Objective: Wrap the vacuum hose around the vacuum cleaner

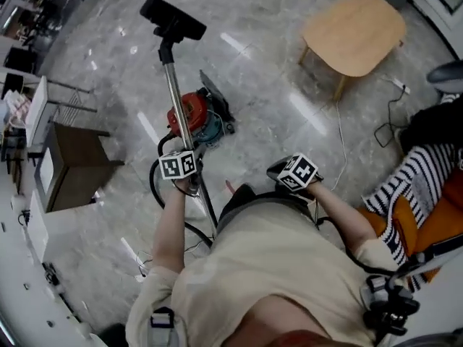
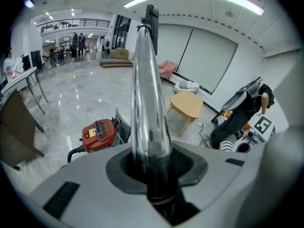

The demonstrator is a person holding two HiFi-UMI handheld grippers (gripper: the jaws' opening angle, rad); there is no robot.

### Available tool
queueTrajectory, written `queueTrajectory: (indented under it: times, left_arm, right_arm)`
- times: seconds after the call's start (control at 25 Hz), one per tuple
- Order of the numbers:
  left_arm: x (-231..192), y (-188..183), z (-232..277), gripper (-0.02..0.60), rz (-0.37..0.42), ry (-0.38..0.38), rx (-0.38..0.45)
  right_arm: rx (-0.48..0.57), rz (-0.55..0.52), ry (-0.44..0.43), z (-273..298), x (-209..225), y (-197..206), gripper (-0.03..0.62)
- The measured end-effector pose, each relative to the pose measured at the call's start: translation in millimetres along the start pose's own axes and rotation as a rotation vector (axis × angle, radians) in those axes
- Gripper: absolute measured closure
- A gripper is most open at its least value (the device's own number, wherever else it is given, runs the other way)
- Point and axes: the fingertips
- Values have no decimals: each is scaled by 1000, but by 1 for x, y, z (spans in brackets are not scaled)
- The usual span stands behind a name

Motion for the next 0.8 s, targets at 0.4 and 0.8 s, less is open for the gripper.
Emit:
queueTrajectory:
  times: [0.4, 0.8]
  left_arm:
    - [-89, -110, -7, 463, -83, -12, 167]
    - [-163, -158, 22, 463, -152, -25, 247]
  right_arm:
    - [-101, -115, -36, 36, 2, -108, 589]
    - [-148, -185, -65, 92, 18, -162, 589]
Point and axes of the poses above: the fingertips, and each gripper's own axes: z forward along the fingers, x to its right, y out of its underside, and after that the axes turned 14 degrees about y, right-handed
